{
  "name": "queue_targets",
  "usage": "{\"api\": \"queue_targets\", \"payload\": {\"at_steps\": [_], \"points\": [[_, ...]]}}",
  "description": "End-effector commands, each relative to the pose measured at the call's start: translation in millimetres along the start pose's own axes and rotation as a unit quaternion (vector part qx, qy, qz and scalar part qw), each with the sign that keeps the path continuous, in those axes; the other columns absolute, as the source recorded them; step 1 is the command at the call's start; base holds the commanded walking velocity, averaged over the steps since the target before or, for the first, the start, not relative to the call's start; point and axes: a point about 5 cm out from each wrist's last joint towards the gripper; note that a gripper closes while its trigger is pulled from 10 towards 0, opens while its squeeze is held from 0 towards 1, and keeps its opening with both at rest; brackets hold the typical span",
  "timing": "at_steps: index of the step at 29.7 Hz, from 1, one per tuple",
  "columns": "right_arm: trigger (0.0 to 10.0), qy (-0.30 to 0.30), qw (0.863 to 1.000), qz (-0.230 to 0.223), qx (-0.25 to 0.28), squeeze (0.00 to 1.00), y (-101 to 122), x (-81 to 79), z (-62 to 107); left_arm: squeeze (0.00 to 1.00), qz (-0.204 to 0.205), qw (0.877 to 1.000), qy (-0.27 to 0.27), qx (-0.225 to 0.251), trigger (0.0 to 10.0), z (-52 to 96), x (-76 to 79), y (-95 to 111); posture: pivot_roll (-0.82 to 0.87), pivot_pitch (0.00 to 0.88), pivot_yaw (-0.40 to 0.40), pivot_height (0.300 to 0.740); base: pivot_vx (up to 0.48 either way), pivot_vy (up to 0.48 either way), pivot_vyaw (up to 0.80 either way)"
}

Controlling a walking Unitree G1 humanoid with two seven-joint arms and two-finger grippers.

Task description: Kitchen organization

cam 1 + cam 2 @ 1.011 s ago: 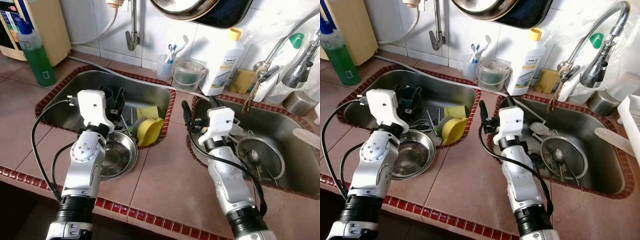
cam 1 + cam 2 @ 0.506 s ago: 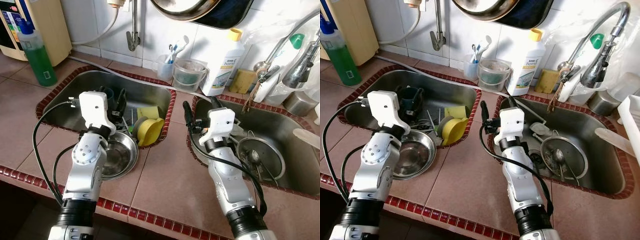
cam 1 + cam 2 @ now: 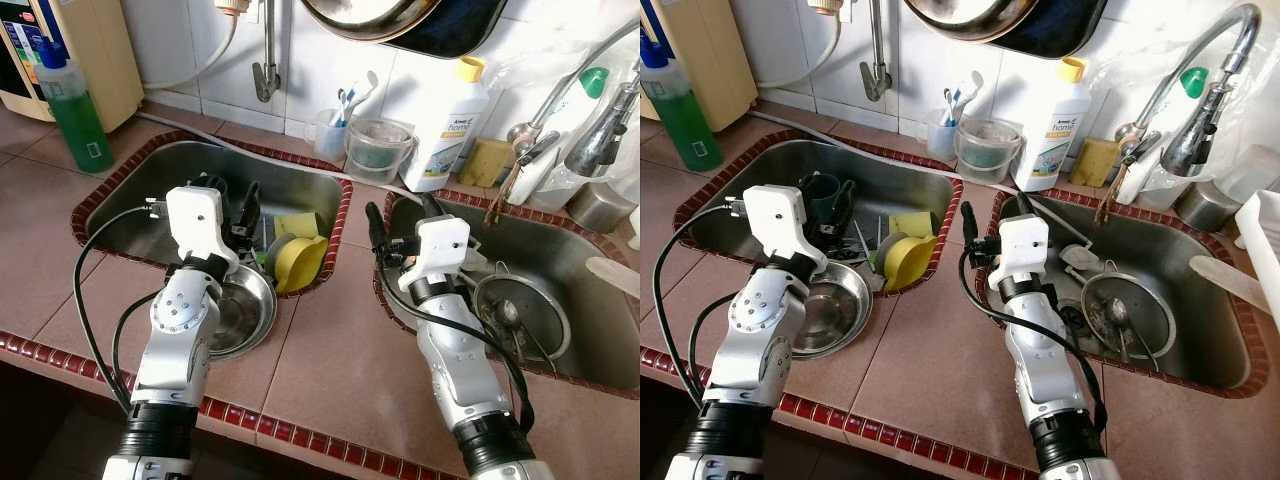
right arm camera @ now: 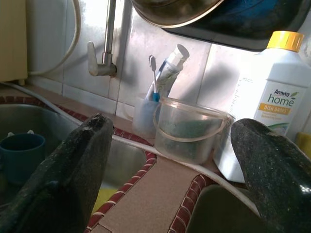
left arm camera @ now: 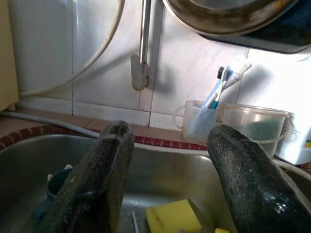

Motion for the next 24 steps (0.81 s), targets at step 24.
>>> {"api": "queue_targets", "payload": {"at_steps": [24], "points": [[10.0,-0.009,1.000,0.004,-0.005,0.00,-2.0,6.0,5.0,0.00,-0.001,1.000,-0.007,0.004,10.0,-0.7,2.0,6.6,-0.16,0.051,-0.097,0.740,-0.272,0.000,0.00]]}}
Point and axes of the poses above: a point about 5 cm out from each wrist's last joint towards the gripper, its own z axis pointing back from the gripper into the wrist, its own y axis along the axis of the wrist's last joint, x = y × z, and after that the axes turned 12 degrees about -z, right-handed
